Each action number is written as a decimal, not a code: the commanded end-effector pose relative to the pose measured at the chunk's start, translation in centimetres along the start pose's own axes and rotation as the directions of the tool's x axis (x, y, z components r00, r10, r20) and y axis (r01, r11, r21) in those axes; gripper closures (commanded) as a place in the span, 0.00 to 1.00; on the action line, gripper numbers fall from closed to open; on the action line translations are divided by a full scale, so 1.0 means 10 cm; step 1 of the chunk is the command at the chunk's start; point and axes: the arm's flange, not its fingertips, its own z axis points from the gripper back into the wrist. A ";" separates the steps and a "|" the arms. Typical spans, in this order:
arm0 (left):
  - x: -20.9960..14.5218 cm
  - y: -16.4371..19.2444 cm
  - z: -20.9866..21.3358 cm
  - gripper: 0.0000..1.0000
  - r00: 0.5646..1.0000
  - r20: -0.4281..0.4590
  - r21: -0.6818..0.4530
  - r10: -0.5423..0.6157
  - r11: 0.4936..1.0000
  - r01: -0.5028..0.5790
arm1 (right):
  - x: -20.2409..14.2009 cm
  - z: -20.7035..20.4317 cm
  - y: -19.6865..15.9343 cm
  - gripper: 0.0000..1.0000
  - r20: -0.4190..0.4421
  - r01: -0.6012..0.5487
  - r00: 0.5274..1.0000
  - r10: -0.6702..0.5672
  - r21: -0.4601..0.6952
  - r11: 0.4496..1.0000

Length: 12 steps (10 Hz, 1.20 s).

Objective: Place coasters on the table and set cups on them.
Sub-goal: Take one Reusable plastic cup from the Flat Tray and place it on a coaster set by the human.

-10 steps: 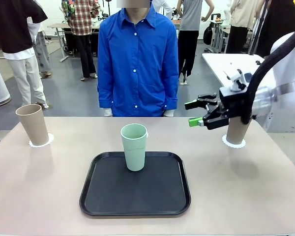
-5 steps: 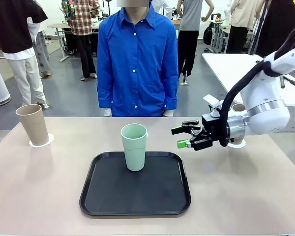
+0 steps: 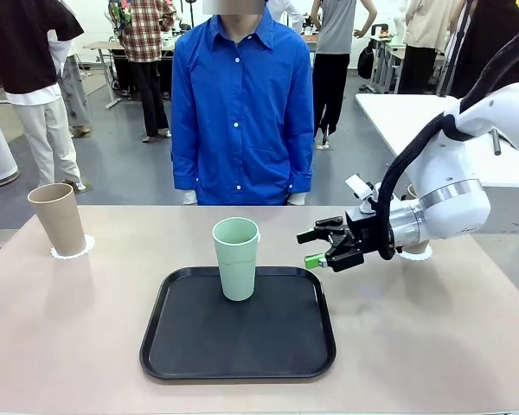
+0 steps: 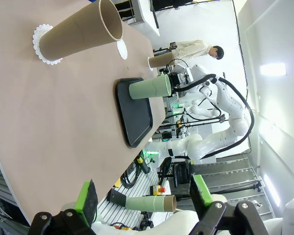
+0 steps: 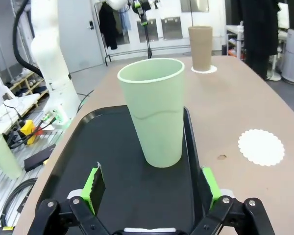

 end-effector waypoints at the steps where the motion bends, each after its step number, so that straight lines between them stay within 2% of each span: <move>1: -0.02 -0.02 0.00 0.00 1.000 0.004 0.004 0.002 1.000 -0.002 | 0.01 0.01 0.01 0.00 0.014 0.012 1.000 -0.012 0.003 1.000; 5: -0.02 -0.02 0.00 0.00 1.000 0.004 0.004 0.002 1.000 -0.002 | 0.00 0.01 0.00 0.00 0.004 0.002 1.000 -0.002 0.000 1.000; 7: -0.02 -0.02 0.00 0.00 1.000 0.004 0.004 0.002 1.000 -0.002 | -0.06 -0.18 -0.02 0.00 0.007 -0.029 1.000 0.029 -0.063 0.998; 9: -0.02 -0.02 0.00 0.00 1.000 0.004 0.004 0.002 1.000 -0.002 | -0.09 -0.29 -0.09 0.00 0.018 -0.032 0.999 0.034 -0.071 0.997; 12: -0.02 -0.02 0.00 0.00 1.000 0.004 0.004 0.002 1.000 -0.002 | -0.18 -0.47 -0.12 0.00 0.026 -0.011 1.000 0.011 -0.018 1.000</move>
